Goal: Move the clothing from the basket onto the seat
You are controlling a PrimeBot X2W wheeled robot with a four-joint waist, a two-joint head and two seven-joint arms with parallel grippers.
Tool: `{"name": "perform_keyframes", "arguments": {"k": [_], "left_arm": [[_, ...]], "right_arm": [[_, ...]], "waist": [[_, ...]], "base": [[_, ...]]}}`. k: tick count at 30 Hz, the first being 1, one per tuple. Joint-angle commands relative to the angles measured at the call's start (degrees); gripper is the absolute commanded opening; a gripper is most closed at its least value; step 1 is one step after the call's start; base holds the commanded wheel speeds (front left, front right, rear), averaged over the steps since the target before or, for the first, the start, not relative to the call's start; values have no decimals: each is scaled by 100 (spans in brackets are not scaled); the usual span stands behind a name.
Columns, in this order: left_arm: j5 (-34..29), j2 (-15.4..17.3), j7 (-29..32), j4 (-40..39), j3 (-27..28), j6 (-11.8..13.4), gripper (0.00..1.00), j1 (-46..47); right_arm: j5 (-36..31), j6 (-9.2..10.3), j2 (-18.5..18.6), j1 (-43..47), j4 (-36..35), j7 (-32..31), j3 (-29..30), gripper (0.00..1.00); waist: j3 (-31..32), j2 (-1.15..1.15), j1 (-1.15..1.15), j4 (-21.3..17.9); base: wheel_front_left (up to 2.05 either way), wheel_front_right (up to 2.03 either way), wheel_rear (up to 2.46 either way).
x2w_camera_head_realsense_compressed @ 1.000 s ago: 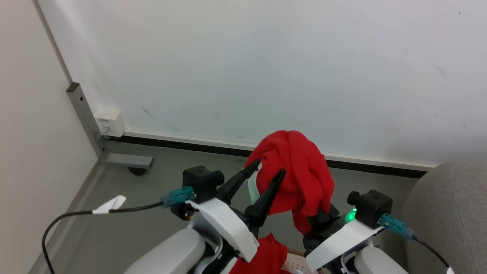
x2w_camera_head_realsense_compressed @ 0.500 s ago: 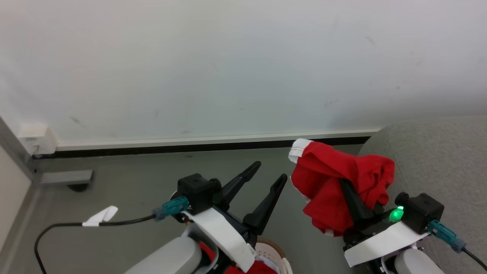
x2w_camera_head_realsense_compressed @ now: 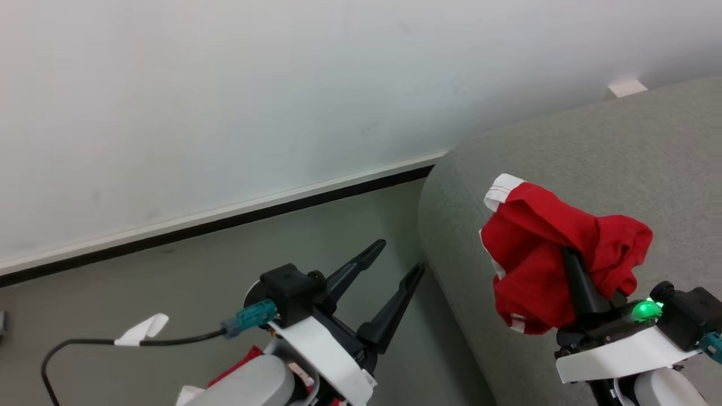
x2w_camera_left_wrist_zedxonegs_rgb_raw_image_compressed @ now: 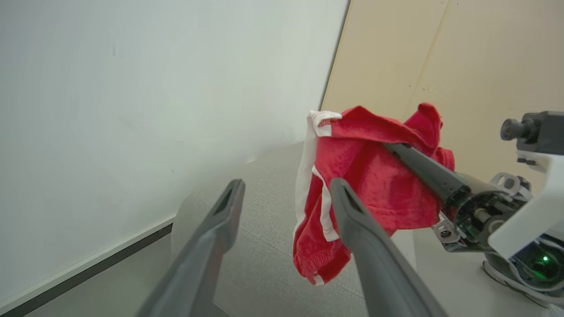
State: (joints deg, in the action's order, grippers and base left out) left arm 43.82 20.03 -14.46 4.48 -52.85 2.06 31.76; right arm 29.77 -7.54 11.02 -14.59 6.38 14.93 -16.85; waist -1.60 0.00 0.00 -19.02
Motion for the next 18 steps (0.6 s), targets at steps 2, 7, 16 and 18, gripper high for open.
{"name": "perform_keyframes", "arguments": {"k": [2, 7, 16, 18], "left_arm": [[-100, 39, -22, -5, -37, -28, 100, -87], [-237, 54, -35, 3, -70, -4, 100, -104], [-377, 56, 24, -78, -134, -43, 100, 122], [-424, 56, 61, -119, -137, -41, 100, 209]], "right_arm": [[-58, 10, 53, 115, -113, -27, 84, 0], [-102, 10, 42, 203, -264, -52, 271, 0], [-284, 10, 126, -5, -458, -78, 732, 0], [-366, 10, 103, -182, -431, -71, 904, 0]], "waist": [[-152, 0, 0, -416], [-242, 0, 0, -597], [-629, 0, 0, -443], [-850, 0, 0, -338]], "base": [[0, 0, 0], [0, 0, 0], [0, 0, 0], [0, 0, 0]]}}
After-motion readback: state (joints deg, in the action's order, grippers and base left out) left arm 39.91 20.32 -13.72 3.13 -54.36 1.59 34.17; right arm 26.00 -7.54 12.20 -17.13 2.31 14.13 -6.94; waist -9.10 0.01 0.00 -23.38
